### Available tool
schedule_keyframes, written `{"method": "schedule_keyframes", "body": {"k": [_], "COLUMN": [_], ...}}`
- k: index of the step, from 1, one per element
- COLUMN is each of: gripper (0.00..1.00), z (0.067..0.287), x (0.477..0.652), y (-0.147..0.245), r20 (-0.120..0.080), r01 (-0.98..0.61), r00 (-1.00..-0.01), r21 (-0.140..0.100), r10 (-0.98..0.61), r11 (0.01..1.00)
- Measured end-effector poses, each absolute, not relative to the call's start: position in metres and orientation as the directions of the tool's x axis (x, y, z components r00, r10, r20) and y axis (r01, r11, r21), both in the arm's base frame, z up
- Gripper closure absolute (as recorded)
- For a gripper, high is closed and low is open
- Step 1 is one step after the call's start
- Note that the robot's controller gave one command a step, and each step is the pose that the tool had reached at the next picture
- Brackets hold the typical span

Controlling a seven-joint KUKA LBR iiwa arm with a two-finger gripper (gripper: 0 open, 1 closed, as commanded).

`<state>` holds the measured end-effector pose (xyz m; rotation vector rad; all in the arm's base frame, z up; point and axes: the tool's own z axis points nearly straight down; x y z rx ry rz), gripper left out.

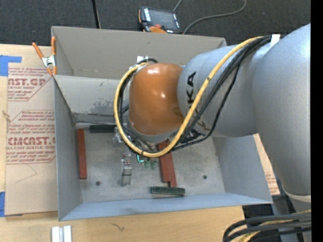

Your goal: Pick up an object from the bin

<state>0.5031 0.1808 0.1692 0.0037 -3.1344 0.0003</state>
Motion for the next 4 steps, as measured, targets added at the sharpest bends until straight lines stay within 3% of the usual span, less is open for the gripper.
{"method": "schedule_keyframes", "body": {"k": [1, 2, 3, 4], "gripper": [0.00, 0.00, 0.00, 0.00], "z": [0.171, 0.138, 0.071, 0.070], "x": [0.480, 0.478, 0.484, 0.564], "y": [0.125, 0.058, 0.017, -0.014], "r20": [0.001, 0.003, -0.009, 0.000], "r01": [0.213, 0.137, -0.129, -0.390], "r00": [-0.977, -0.991, -0.992, -0.921], "r21": [-0.001, -0.004, 0.000, 0.001], "r10": [0.213, 0.137, -0.129, -0.390], "r11": [0.977, 0.991, 0.992, 0.921]}}
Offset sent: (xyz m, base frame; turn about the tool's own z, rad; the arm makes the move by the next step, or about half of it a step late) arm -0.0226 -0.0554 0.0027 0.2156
